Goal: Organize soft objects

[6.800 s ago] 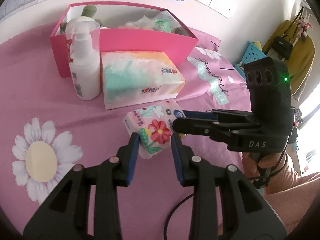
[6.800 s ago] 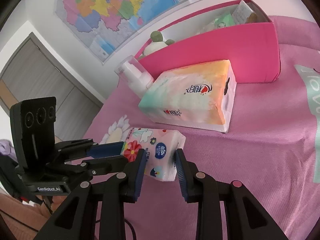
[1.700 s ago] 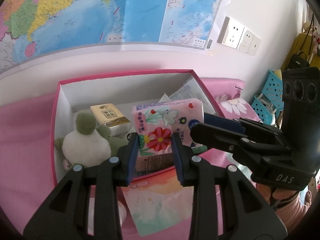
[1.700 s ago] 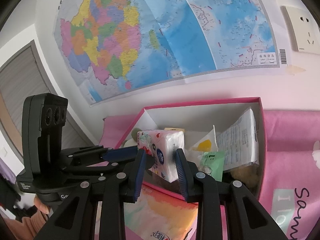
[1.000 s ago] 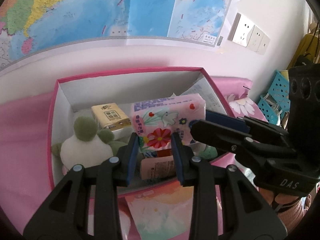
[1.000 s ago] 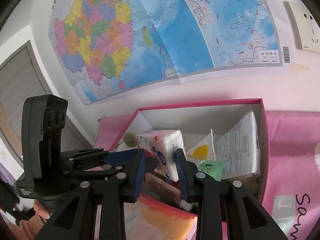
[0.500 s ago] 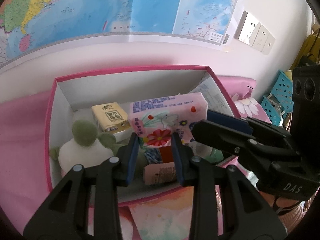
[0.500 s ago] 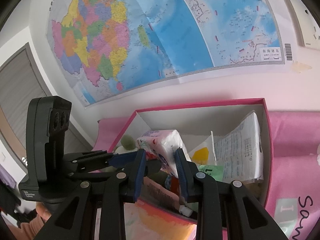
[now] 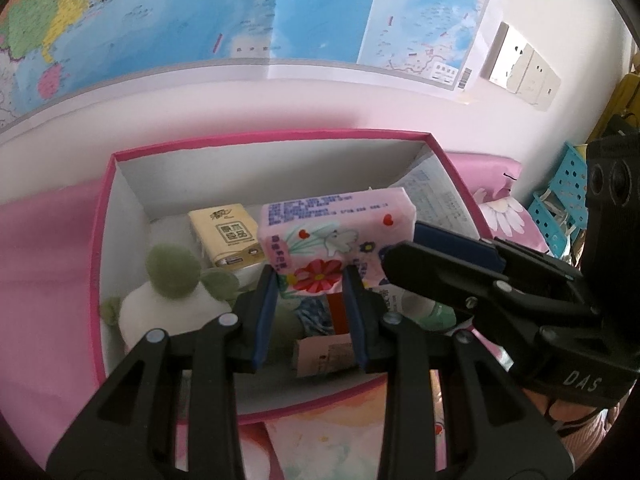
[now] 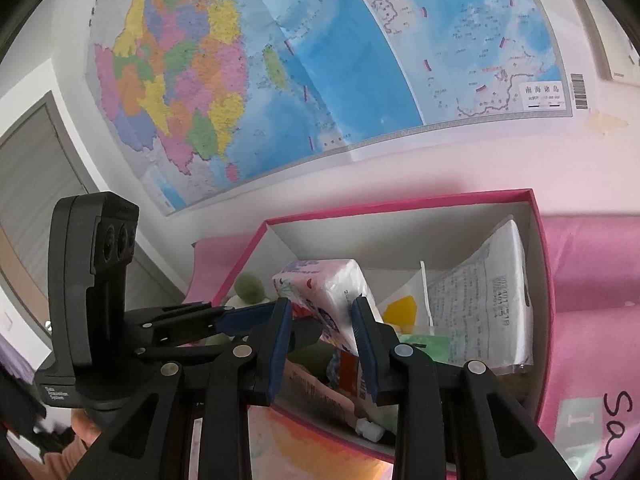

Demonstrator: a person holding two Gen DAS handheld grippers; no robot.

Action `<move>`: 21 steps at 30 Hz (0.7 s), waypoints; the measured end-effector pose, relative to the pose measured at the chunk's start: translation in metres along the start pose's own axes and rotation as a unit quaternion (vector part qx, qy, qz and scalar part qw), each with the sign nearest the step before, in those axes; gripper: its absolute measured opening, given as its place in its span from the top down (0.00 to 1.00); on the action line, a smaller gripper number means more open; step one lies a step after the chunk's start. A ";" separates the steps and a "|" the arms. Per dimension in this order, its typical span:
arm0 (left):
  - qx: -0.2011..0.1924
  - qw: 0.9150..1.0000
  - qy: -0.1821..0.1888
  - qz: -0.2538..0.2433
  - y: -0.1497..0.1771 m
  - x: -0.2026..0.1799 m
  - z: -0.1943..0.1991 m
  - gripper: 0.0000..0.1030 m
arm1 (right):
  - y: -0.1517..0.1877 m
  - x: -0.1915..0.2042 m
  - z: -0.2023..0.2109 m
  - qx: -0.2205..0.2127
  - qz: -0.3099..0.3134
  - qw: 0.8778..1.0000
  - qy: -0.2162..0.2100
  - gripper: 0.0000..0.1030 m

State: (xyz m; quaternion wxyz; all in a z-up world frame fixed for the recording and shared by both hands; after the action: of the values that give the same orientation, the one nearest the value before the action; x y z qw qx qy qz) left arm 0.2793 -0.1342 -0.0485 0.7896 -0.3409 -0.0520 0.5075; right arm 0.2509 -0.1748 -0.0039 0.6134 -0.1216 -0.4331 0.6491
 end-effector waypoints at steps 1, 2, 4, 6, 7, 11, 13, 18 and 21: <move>0.001 1.000 -0.001 0.001 0.000 0.000 -0.001 0.67 | 0.000 0.000 -0.001 0.000 -0.001 1.000 0.000 0.69; 0.001 1.000 -0.002 0.003 0.000 0.001 -0.001 0.67 | 0.000 0.000 -0.001 0.001 -0.002 1.000 0.000 0.69; 0.002 1.000 -0.004 0.005 -0.001 0.001 -0.002 0.67 | -0.001 -0.002 -0.002 0.001 -0.005 1.000 0.000 0.69; 0.001 1.000 -0.009 0.006 -0.002 0.002 -0.002 0.67 | -0.001 -0.003 -0.004 0.002 -0.012 1.000 0.000 0.69; 0.001 1.000 -0.009 0.009 -0.002 0.002 -0.002 0.67 | -0.001 -0.004 -0.005 0.002 -0.015 1.000 0.000 0.69; -0.006 1.000 -0.016 0.014 -0.004 0.002 0.001 0.67 | 0.001 -0.010 -0.007 0.004 -0.026 1.000 0.007 0.69; -0.012 1.000 -0.018 0.009 -0.005 0.000 0.005 0.67 | 0.003 -0.011 -0.008 0.006 -0.028 1.000 0.010 0.69; -0.039 0.999 -0.023 -0.002 0.000 -0.002 0.021 0.54 | 0.007 -0.012 -0.001 -0.001 -0.024 1.000 0.014 0.64; -0.064 0.998 -0.027 -0.008 0.008 -0.003 0.039 0.50 | 0.011 -0.010 0.010 -0.007 -0.012 1.000 0.016 0.61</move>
State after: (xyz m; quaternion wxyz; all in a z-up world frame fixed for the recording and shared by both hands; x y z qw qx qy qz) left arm 0.2552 -0.1157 -0.0223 0.7687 -0.3764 -0.1084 0.5057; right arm 0.2383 -0.1862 -0.0097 0.6272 -0.1309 -0.4291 0.6367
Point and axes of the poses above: each gripper's, at about its wrist camera, not at the fingertips, and z roughly against the way its jaws point, x to its left, y to its underside, the point moved 10 cm from there along -z, roughly the way its jaws point, and after that the axes turned 9 degrees about y, right-handed, at the moved point
